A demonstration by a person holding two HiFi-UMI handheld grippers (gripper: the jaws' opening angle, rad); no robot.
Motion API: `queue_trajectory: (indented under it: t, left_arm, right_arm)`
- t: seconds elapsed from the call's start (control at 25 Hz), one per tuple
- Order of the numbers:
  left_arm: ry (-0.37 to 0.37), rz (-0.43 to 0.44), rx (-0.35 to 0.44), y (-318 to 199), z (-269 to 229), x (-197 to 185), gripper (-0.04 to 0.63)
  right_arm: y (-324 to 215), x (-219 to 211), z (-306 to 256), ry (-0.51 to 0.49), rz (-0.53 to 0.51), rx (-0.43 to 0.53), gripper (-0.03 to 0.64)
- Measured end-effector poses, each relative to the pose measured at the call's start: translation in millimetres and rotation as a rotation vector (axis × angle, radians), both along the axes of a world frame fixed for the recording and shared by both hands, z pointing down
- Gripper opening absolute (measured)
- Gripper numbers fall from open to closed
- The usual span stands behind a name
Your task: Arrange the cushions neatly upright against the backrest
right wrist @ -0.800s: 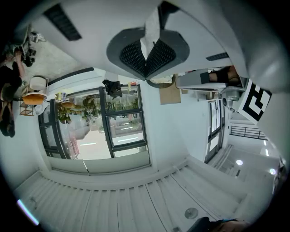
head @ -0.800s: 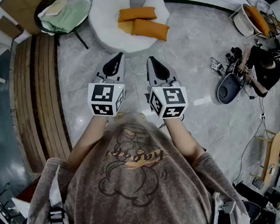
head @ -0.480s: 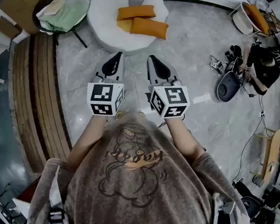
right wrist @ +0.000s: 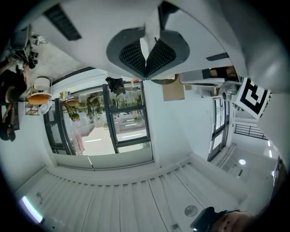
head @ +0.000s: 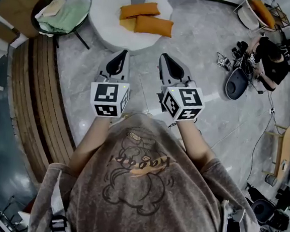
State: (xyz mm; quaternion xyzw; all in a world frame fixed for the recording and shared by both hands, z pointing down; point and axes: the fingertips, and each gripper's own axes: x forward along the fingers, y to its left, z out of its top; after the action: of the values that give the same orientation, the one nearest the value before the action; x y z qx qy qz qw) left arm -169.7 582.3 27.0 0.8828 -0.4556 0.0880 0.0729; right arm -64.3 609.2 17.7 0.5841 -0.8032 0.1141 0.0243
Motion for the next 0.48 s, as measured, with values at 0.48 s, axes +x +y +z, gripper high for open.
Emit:
queue_trajectory:
  t: [0.48]
  left_arm:
    - [0.004, 0.041, -0.012, -20, 9, -21, 0.005]
  right_arm:
    - [-8, -24, 12, 0.006, 0.024, -0.011, 0.018]
